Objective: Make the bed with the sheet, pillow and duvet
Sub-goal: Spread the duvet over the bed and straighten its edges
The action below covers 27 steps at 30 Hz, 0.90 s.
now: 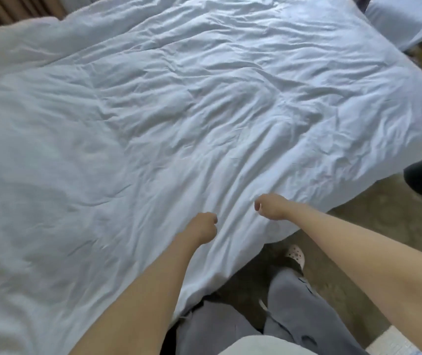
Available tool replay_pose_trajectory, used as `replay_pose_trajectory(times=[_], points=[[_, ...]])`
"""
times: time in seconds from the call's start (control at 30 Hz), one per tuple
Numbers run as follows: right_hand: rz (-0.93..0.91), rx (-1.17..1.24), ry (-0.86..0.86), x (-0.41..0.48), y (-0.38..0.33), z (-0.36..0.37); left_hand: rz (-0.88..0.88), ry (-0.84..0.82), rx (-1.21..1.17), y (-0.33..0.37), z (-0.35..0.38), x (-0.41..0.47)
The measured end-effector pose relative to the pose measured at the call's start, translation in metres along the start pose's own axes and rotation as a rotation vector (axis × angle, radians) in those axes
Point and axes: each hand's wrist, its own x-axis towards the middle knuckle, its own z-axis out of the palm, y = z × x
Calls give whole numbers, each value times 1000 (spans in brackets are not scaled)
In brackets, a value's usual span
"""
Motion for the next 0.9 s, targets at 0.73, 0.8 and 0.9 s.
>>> replay_pose_trajectory(times=[0.73,0.8,0.9], points=[[-215,-515,99,92,246,15,-268,109,143,179,134,153],[-232,-571,130,105,246,25,-293,119,198,174,146,164],[-285,-659,202,120,247,31,-315,194,312,171,155,175]])
